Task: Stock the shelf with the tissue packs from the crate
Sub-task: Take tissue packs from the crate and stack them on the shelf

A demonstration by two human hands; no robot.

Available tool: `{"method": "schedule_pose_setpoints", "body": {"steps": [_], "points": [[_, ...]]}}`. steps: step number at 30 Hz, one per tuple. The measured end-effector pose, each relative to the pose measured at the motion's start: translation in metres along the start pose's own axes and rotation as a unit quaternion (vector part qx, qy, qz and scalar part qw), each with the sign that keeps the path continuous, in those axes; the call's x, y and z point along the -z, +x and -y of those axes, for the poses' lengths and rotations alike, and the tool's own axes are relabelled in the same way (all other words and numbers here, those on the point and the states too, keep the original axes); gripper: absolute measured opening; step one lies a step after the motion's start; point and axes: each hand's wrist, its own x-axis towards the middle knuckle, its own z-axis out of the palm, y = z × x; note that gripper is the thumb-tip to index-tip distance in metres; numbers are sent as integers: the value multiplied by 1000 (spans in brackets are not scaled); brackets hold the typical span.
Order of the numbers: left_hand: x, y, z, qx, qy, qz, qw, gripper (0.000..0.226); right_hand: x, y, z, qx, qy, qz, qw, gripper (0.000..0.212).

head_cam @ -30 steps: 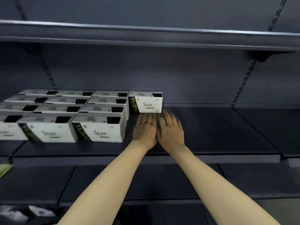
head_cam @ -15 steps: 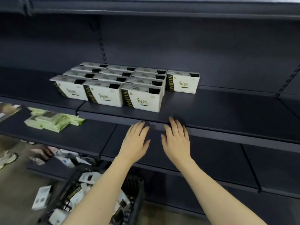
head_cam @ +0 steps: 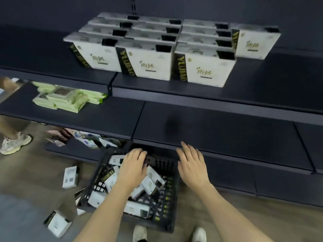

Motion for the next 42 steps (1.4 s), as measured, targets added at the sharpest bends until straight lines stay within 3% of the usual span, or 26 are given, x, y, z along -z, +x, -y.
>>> {"method": "schedule_pose_setpoints", "body": {"steps": [11,21,26,29,36,42], "points": [[-59,-39,120,-36,-16,93,995,57,-90,-11,110,-38,9,117,992,57],[-143,-61,183,87,28,271,958,81,-208,-16,162,-13,76,166,983,72],[-196,-59,206,115,58,336,933,87,-277,-24,180,6,87,197,977,67],[-220,-52,223,69,124,360,922,85,-311,-30,187,28,84,202,975,63],[-260,-29,244,-141,264,393,869,75,-356,-45,197,38,95,226,969,64],[-280,-11,243,-220,331,408,822,60,-366,-57,198,41,93,237,966,66]]}}
